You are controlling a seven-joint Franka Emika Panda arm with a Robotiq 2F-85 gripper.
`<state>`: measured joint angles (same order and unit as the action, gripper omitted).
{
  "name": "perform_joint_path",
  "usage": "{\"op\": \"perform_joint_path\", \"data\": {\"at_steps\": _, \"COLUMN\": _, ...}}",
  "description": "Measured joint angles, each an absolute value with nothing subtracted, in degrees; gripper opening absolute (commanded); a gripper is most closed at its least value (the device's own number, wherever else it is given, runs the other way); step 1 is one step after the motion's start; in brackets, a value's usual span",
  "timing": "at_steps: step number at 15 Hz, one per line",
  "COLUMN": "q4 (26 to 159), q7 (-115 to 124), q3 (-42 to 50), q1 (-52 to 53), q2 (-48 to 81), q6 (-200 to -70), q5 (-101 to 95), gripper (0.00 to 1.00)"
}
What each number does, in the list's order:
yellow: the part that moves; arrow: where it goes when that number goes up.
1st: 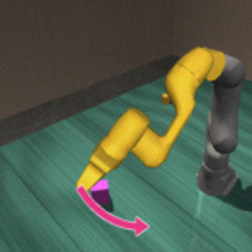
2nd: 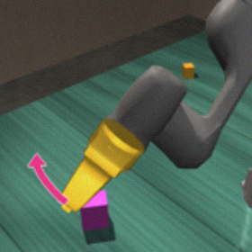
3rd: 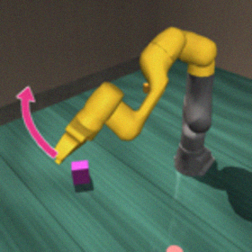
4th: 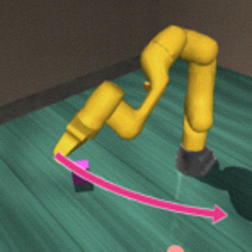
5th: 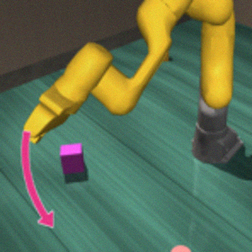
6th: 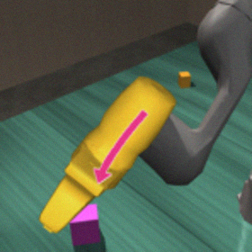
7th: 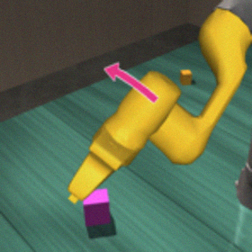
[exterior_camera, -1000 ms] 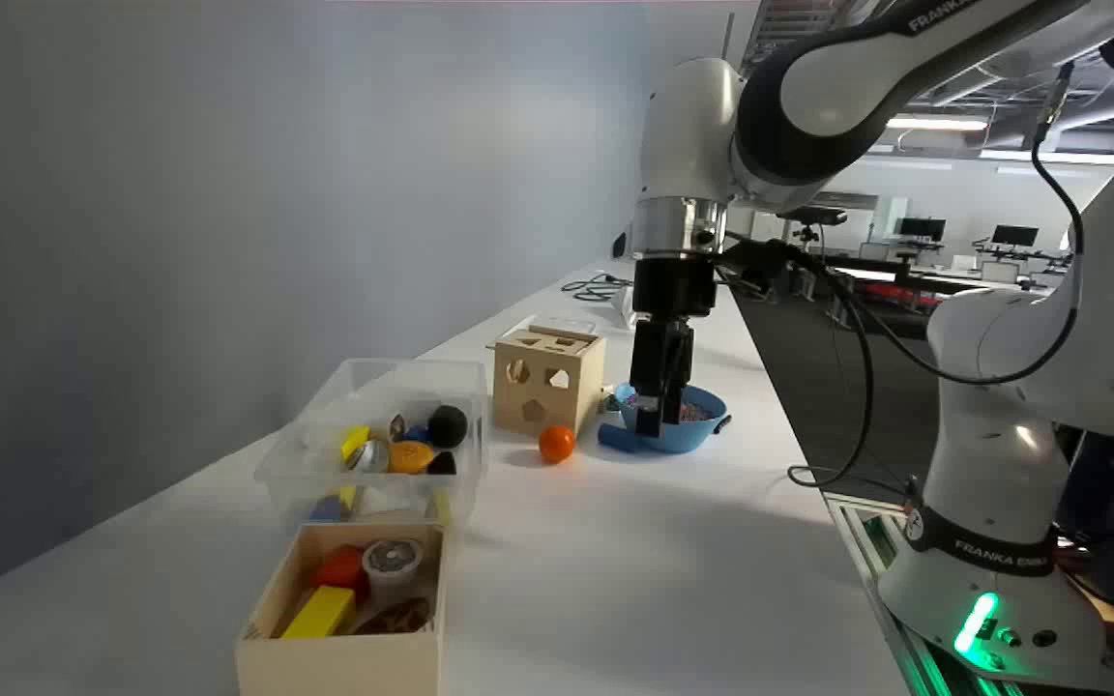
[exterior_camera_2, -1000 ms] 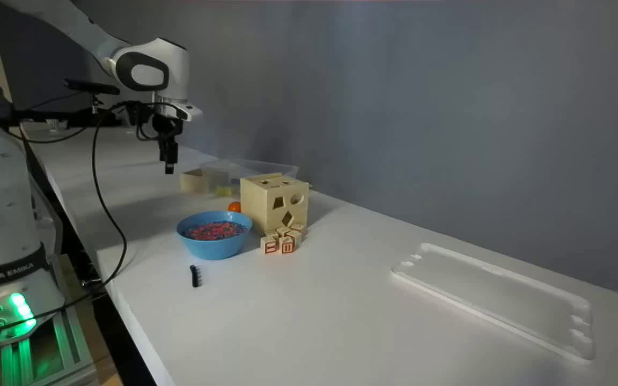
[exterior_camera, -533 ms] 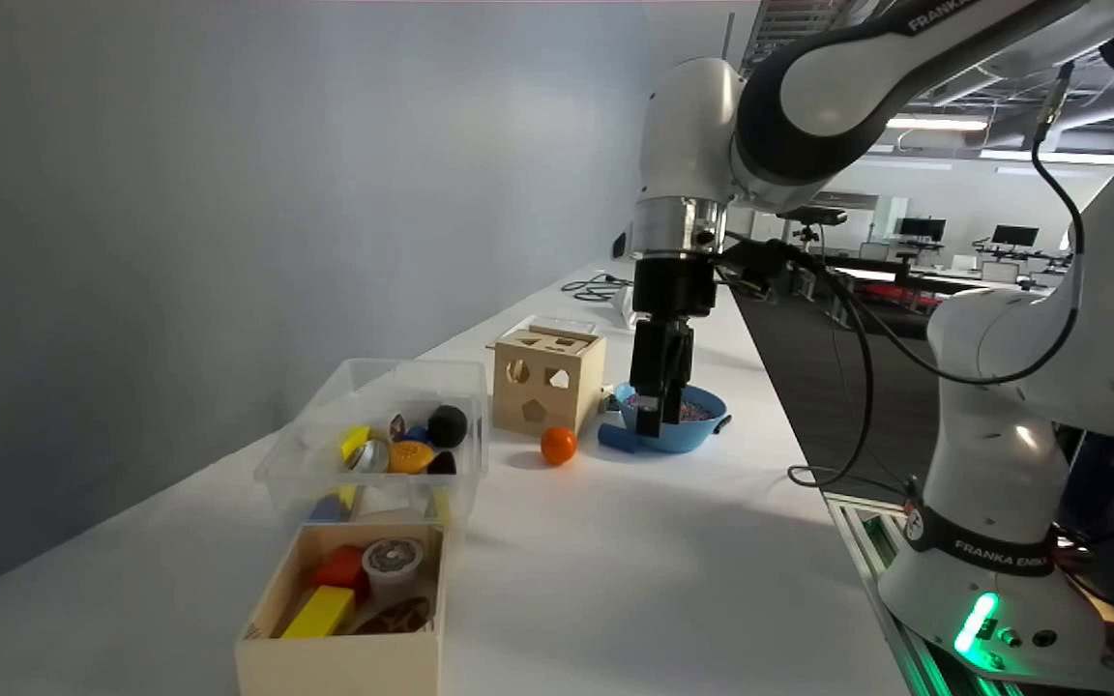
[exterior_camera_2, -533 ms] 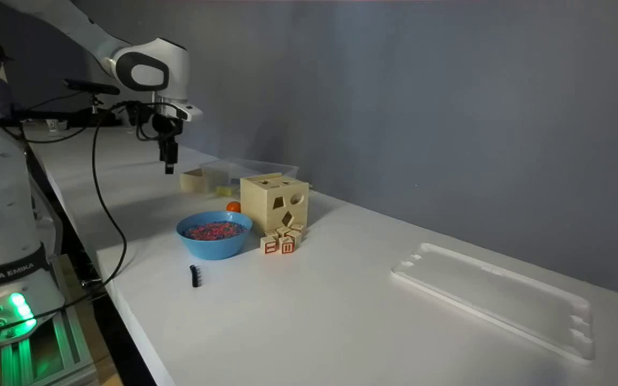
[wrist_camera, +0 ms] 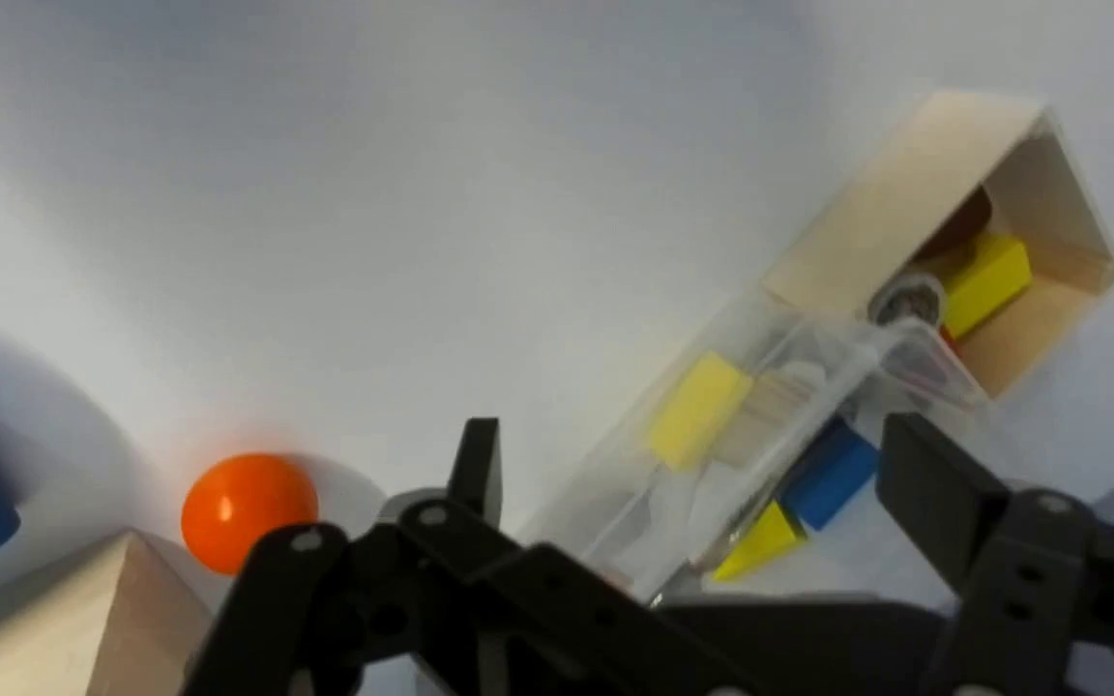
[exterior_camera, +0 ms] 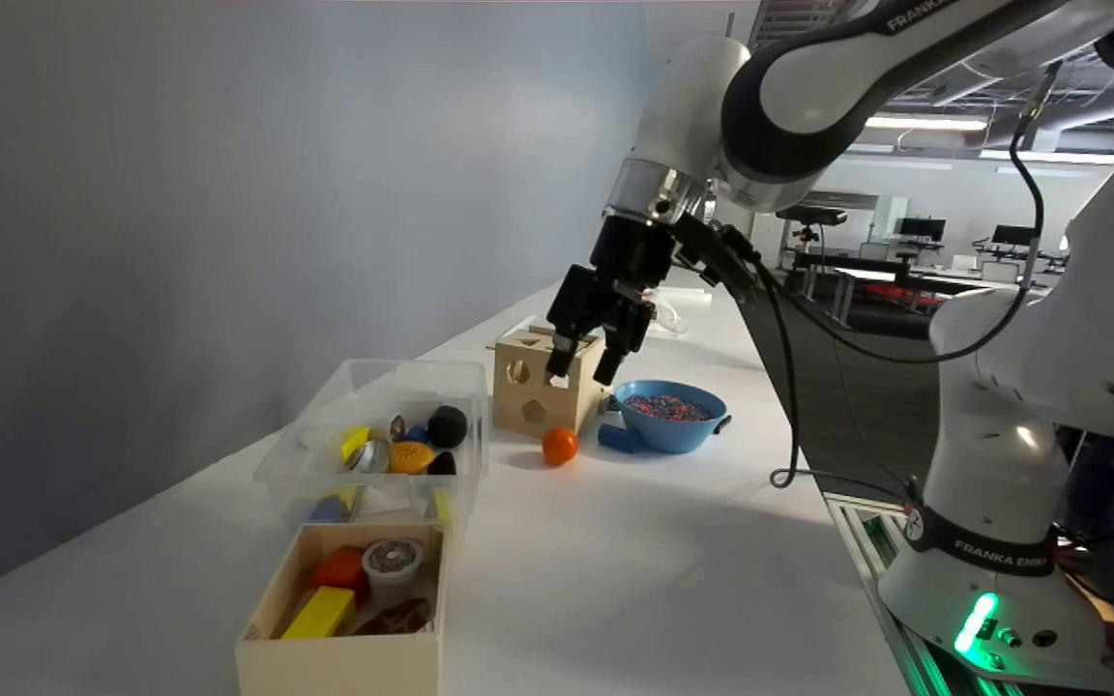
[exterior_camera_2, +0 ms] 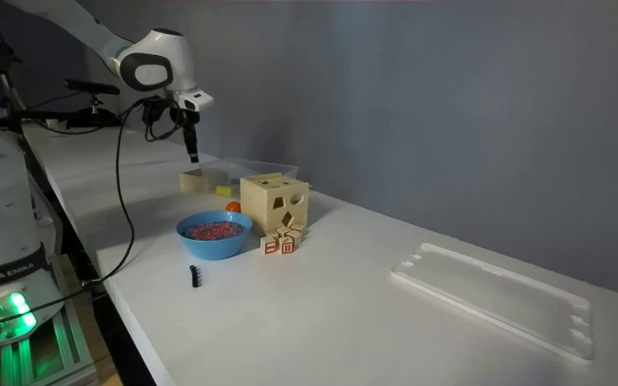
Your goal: Pick up the spoon from the bucket and put it in the bowl
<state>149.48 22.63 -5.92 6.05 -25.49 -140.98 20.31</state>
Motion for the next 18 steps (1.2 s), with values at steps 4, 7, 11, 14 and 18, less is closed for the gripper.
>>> {"op": "perform_joint_path", "data": {"at_steps": 4, "q4": 148.78, "q7": 29.77, "q3": -7.84, "q1": 3.95, "q2": -24.15, "q6": -151.53, "q5": 20.25, "gripper": 1.00}}
{"op": "perform_joint_path", "data": {"at_steps": 7, "q4": 147.01, "q7": 35.46, "q3": -9.94, "q1": 1.03, "q2": -20.95, "q6": -157.51, "q5": 19.73, "gripper": 1.00}}
{"op": "perform_joint_path", "data": {"at_steps": 11, "q4": 141.60, "q7": 41.68, "q3": -10.65, "q1": -2.18, "q2": -13.30, "q6": -158.90, "q5": 16.99, "gripper": 1.00}}
{"op": "perform_joint_path", "data": {"at_steps": 14, "q4": 135.50, "q7": 47.08, "q3": -10.61, "q1": -2.67, "q2": -6.83, "q6": -155.72, "q5": 12.38, "gripper": 1.00}}
{"op": "perform_joint_path", "data": {"at_steps": 18, "q4": 128.01, "q7": 51.97, "q3": -10.08, "q1": -0.91, "q2": 0.44, "q6": -150.34, "q5": 7.80, "gripper": 1.00}}
